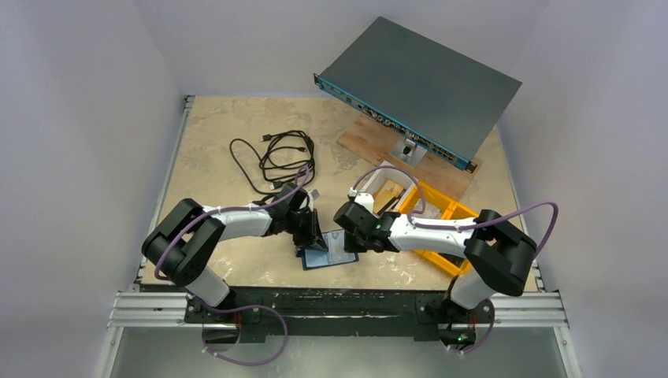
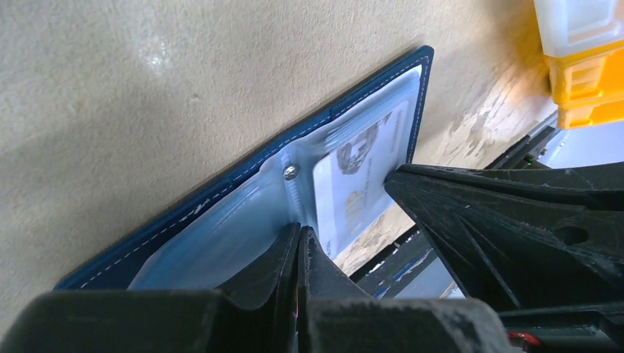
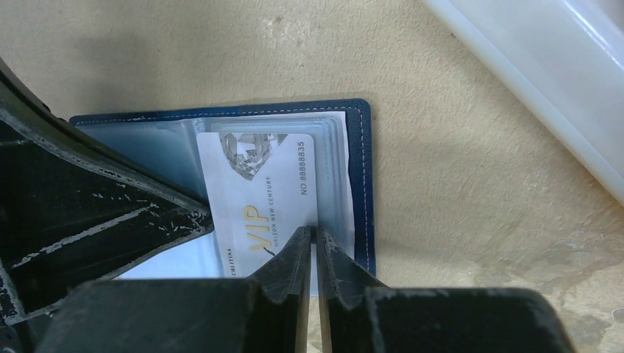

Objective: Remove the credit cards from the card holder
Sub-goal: Remove the credit card from the card holder.

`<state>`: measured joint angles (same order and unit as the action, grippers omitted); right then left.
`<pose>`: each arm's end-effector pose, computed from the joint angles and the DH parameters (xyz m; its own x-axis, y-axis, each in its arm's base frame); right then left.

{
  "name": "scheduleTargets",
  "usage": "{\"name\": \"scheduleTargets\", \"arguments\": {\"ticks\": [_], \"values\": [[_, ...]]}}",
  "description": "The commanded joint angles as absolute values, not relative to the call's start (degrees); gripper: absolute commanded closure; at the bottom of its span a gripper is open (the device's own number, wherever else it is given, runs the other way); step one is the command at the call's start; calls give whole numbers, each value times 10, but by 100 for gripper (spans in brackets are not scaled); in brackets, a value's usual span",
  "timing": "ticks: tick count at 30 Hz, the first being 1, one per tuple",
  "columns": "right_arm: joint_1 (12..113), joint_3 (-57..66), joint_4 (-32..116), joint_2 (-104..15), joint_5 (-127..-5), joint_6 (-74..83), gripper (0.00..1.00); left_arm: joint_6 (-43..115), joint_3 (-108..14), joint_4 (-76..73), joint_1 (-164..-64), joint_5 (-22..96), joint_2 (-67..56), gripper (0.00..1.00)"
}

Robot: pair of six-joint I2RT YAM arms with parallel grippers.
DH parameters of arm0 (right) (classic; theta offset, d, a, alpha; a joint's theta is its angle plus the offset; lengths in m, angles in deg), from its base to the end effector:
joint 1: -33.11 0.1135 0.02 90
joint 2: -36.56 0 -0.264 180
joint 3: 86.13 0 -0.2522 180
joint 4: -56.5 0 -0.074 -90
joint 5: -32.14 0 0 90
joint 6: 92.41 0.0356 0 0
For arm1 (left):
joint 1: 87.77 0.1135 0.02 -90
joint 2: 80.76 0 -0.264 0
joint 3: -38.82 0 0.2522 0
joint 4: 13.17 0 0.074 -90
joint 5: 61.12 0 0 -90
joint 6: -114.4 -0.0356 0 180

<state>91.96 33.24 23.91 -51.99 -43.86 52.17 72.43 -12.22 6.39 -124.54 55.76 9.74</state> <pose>0.1572 0.2434 0.1648 -0.8875 0.0603 -0.4569 -0.0786 0.9570 0.2791 0.2078 -0.1754 0.1265 -0.9949 -0.0844 -0.0560 -0.0289 0.7662 -0.6419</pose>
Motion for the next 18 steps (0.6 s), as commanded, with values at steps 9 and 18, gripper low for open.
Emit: {"name": "scheduleTargets", "arguments": {"ticks": [9, 18], "values": [[927, 312, 270, -541, -459, 523, 96, 722, -117, 31, -1242, 554, 119, 100], [922, 347, 298, -578, -509, 548, 96, 723, -107, 60, -1239, 546, 68, 94]]}}
